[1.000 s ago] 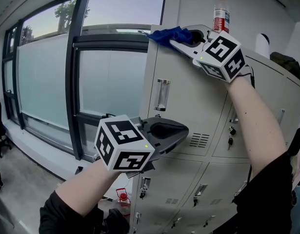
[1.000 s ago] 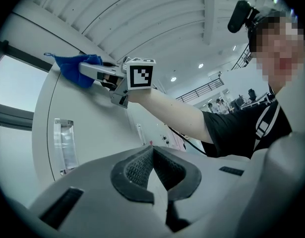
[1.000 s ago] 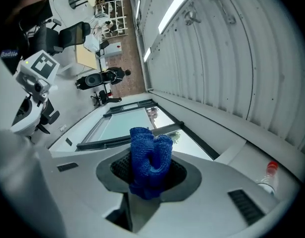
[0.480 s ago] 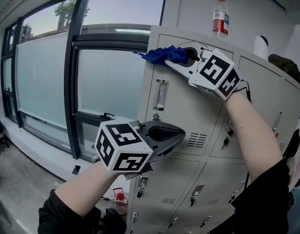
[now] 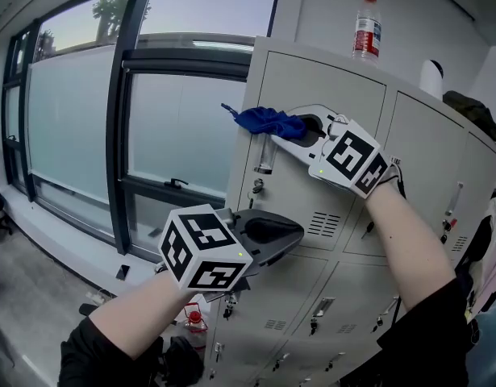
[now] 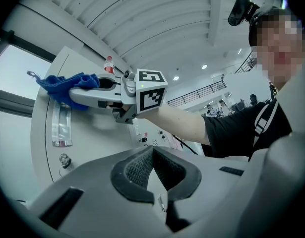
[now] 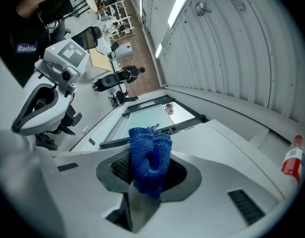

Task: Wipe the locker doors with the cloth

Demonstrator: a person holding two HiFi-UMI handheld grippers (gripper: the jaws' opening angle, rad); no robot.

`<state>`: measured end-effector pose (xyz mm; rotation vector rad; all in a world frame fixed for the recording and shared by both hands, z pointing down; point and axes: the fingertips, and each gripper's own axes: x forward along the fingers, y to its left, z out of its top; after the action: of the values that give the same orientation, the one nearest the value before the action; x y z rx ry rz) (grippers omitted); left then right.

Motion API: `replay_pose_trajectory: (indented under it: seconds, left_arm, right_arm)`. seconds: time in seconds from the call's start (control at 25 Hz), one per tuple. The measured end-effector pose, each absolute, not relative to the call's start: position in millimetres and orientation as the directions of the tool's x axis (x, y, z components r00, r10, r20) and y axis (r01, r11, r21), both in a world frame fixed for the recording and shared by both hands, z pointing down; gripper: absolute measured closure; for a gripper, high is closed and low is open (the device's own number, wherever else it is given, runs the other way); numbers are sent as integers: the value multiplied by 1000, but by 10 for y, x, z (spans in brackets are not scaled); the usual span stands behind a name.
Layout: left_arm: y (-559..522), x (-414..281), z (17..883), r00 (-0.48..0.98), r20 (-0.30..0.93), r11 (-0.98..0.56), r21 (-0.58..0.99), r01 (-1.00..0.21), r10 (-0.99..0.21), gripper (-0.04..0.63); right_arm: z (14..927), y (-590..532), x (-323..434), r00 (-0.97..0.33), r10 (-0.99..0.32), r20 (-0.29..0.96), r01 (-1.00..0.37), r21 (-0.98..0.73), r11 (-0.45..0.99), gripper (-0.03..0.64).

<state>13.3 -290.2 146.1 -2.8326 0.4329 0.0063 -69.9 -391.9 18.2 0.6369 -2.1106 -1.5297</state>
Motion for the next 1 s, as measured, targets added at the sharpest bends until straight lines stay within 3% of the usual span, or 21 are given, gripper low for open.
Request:
replay_pose_trajectory:
  seconds: [0.44, 1.0]
  left_arm:
    - [-2816, 172, 1685, 958, -15, -927, -247, -281, -286, 588]
    - [-2784, 183, 1853, 961, 0, -939, -212, -270, -276, 588]
  right_arm:
    - [942, -3943, -684, -781, -591, 203, -25, 935, 354, 514]
    - [1218, -3894, -669, -771, -599, 217, -27, 928, 372, 514]
